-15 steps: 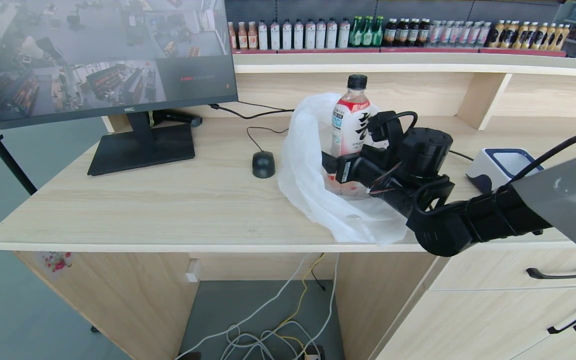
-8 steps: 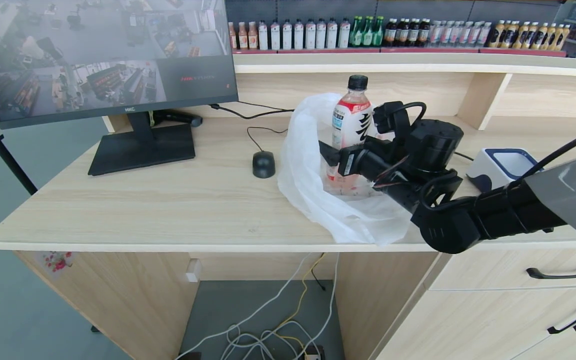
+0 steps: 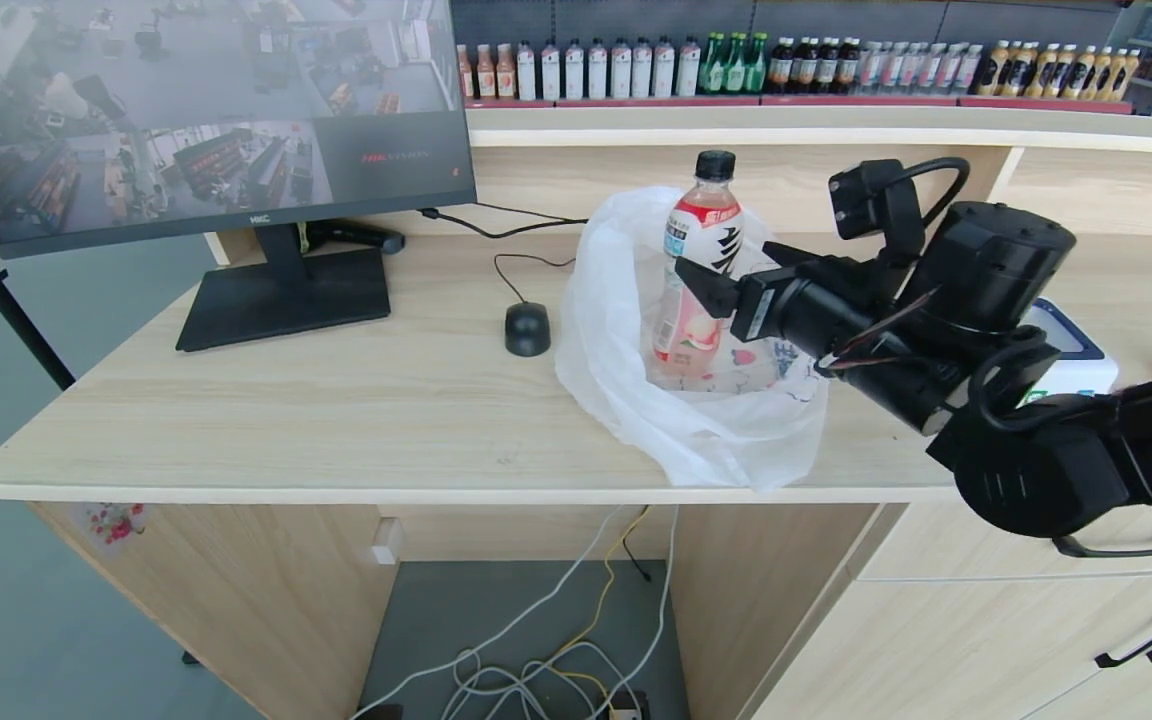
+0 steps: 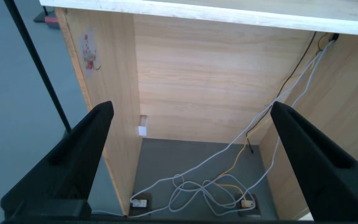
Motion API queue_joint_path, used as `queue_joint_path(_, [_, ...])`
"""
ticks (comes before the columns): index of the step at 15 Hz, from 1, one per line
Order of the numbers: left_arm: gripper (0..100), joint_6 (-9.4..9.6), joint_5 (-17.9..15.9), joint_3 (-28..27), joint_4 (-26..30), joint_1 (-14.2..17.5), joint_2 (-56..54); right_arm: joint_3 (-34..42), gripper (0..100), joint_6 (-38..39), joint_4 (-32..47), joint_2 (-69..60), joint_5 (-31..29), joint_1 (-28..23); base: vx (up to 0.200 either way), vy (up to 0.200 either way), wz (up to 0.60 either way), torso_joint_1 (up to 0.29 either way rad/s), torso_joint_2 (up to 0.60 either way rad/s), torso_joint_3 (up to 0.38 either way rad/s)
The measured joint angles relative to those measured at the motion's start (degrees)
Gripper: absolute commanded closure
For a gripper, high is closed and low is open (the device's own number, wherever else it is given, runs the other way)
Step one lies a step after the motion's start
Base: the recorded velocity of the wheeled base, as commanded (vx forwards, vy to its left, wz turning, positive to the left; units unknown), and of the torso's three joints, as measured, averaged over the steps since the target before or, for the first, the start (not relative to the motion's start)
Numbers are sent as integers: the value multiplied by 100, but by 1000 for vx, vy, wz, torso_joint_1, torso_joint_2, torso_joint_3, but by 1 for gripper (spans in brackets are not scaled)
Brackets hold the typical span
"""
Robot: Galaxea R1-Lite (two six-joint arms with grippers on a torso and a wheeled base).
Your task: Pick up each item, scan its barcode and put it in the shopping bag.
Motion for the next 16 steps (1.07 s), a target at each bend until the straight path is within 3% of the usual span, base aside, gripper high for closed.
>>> queue_joint_path(5, [0, -5, 0, 0, 0, 0, 0, 1417, 0, 6, -690, -912, -256, 177, 0, 0, 0, 0, 0, 0])
queue_joint_path(10, [0, 2, 0, 0, 0, 0, 0, 3346, 0, -5, -2576, -1386, -417, 351, 0, 0, 0, 0, 0, 0])
queue_joint_path(16, [0, 2, 0, 0, 0, 0, 0, 3834, 0, 9, -2783, -1673, -478, 494, 0, 0, 0, 0, 0, 0])
